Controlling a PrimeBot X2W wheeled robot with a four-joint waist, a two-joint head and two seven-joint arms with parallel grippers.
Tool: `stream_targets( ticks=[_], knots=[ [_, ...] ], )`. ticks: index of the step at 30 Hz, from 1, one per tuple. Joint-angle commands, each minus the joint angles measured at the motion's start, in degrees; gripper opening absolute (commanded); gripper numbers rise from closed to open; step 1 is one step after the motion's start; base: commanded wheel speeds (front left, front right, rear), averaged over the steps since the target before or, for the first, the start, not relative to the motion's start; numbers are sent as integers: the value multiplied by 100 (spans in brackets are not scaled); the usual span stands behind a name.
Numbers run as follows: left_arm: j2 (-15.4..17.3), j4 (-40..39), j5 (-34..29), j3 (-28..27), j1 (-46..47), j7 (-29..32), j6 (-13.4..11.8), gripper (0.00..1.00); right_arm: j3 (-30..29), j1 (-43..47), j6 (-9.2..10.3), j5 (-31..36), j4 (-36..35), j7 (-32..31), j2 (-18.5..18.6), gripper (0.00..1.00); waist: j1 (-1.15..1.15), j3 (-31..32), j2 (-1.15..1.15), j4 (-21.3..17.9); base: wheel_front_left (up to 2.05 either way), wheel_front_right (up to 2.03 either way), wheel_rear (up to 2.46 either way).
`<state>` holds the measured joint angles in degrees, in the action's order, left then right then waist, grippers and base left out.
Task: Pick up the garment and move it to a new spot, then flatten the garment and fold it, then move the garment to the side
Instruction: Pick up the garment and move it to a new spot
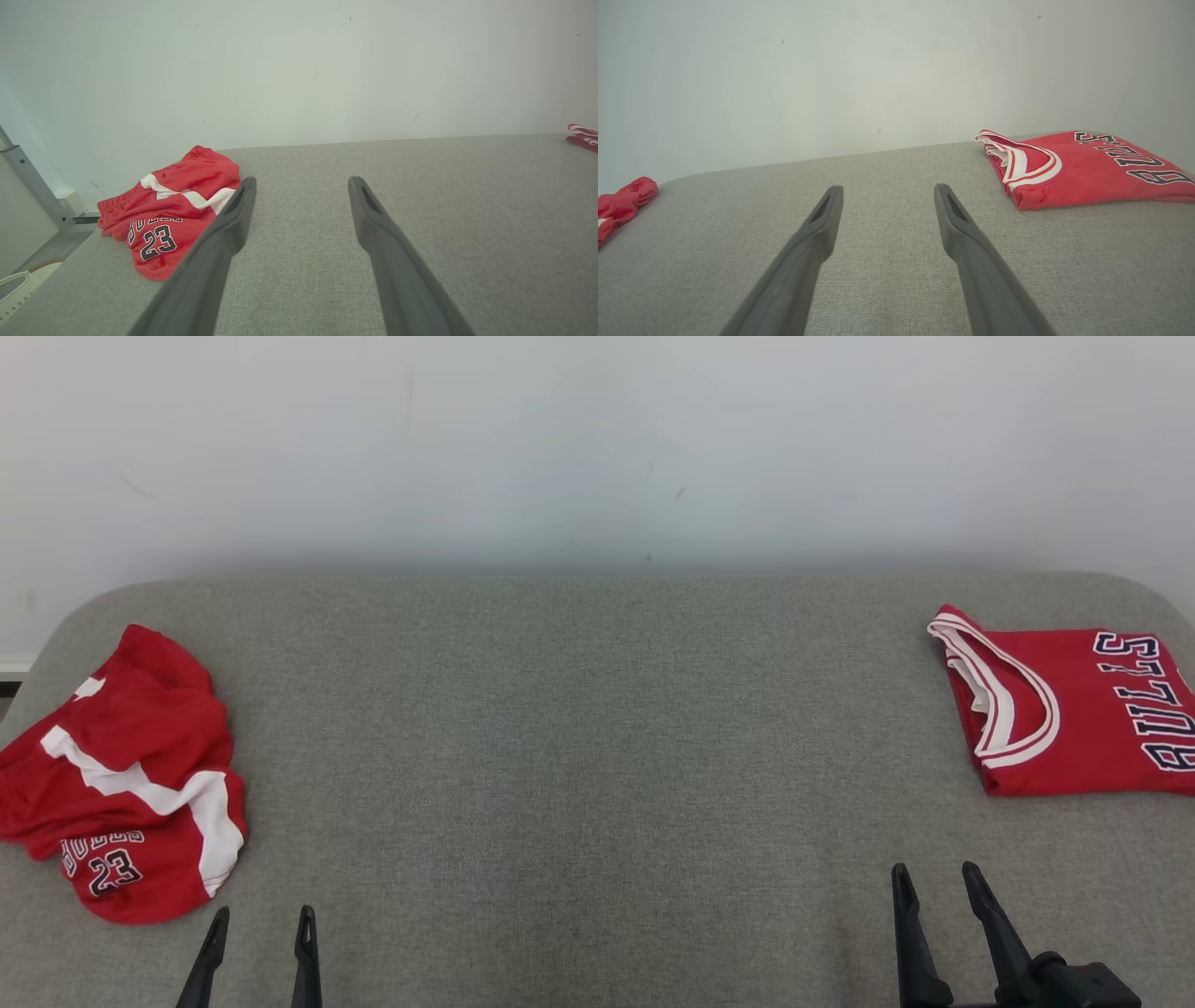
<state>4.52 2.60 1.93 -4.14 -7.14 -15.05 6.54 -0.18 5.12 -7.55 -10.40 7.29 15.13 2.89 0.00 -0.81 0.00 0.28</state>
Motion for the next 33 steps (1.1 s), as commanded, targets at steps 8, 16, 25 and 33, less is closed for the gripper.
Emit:
stream_targets(
  ticks=[8, 16, 25, 33],
  knots=[
    [-75, 136, -45, -65, -64, -16, -18, 100, -7, 77, 12, -63, 85, -3, -2, 100, 0, 34, 0, 1, 0, 0, 0],
    [-103, 165, -64, -91, -33, -16, -2, 100, -26, 70, 12, -66, 123, -3, -2, 100, 0, 45, 0, -17, 0, 0, 0],
    [-117, 156, -62, -127, -69, -16, 26, 100, -17, 97, 12, -66, 141, -3, -2, 100, 0, 51, 0, -5, 0, 0, 0],
    [-129, 134, -90, -189, -91, -17, 27, 100, -35, 136, 12, -88, 132, -3, 0, 100, 0, 66, 0, 69, 0, 0, 0]
  ],
)
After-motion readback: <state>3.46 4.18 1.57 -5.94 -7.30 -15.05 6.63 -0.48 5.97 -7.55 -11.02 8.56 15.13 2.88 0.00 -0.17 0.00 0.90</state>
